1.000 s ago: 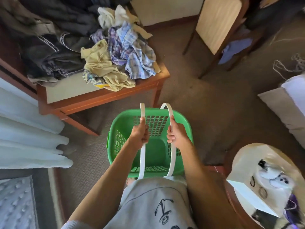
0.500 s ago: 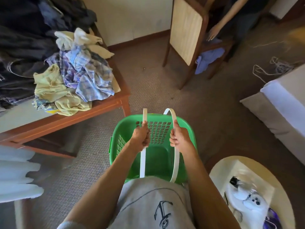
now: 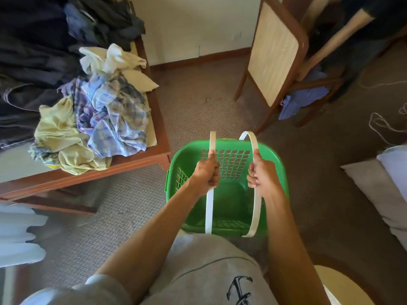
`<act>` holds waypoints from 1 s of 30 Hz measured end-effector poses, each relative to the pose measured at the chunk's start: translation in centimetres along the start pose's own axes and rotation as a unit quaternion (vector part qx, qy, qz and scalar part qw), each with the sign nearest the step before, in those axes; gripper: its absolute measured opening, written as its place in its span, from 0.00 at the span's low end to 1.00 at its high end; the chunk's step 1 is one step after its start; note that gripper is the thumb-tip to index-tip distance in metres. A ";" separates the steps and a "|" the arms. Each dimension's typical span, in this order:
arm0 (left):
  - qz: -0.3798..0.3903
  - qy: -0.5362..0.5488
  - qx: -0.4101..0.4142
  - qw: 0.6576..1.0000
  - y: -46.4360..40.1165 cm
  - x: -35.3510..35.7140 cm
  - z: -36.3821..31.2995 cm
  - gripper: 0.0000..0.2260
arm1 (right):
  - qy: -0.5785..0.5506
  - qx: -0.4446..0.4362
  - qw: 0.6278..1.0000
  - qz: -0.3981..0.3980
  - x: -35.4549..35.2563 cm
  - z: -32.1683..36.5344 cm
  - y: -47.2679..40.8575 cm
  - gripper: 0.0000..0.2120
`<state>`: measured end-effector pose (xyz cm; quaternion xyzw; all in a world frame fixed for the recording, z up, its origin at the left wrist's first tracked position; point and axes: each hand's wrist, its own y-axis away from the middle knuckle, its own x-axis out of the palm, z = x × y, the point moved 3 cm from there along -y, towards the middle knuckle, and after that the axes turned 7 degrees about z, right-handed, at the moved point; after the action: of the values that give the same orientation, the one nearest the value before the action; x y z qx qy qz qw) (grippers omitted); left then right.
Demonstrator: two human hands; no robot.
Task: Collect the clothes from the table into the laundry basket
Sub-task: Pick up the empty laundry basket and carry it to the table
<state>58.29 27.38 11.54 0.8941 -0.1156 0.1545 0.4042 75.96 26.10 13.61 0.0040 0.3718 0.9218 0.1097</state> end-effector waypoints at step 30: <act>-0.171 0.087 0.065 0.979 -34.1 -2.6 -36.9 0.21 | 0.079 0.007 0.994 0.070 9.2 36.8 -41.1 0.26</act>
<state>60.46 77.61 10.22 0.9082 0.0852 0.1676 0.3740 78.45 81.90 11.30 -0.0418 0.3846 0.9220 0.0152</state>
